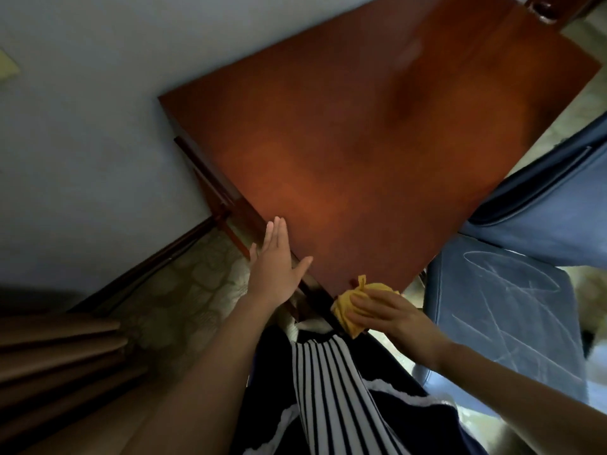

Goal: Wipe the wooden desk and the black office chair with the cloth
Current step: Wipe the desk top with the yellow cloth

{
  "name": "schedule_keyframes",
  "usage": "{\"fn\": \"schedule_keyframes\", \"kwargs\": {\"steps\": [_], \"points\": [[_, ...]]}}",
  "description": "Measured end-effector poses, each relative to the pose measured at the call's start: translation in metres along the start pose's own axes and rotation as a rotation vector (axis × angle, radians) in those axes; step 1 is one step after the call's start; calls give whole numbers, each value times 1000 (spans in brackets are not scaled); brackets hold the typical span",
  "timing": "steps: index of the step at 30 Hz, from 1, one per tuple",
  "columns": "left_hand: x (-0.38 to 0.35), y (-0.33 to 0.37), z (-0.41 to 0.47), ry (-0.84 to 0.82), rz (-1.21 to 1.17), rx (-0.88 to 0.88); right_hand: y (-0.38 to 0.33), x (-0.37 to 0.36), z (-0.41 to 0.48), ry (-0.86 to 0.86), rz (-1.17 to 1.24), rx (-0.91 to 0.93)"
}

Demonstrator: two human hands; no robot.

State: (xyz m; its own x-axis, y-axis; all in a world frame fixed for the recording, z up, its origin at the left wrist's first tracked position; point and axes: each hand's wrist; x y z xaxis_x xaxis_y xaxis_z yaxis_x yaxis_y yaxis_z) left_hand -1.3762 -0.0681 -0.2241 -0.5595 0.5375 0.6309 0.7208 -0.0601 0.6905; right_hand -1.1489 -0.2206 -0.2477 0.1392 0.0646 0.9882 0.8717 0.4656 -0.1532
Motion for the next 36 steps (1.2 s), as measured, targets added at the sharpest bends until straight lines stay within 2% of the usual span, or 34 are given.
{"fn": "schedule_keyframes", "kwargs": {"steps": [4, 7, 16, 27, 31, 36], "points": [[15, -11, -1, 113, -69, -8, 19, 8, 38, -58, -5, 197], [30, -23, -5, 160, -158, 63, 26, 9, 89, -71, 86, 209], [79, -48, 16, 233, -199, 240, 41, 16, 283, -87, 88, 218], [109, -51, 67, 306, -407, 321, 41, 2, 456, -75, 40, 105], [109, -58, 75, 364, -487, 303, 39, -4, 502, -159, -56, 88], [104, -60, 61, 342, -504, 310, 34, -2, 545, -189, -54, 8]]}}
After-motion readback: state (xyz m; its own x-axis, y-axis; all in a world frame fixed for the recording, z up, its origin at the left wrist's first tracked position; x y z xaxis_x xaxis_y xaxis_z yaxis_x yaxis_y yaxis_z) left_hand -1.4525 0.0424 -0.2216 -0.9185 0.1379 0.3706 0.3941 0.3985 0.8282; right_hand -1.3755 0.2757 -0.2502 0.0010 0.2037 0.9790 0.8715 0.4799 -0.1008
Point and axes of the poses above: each hand's wrist, its own z-axis towards the middle knuckle, its own x-axis out of the back of the hand, y = z × x, and after that the axes turned 10 degrees about -z, right-handed
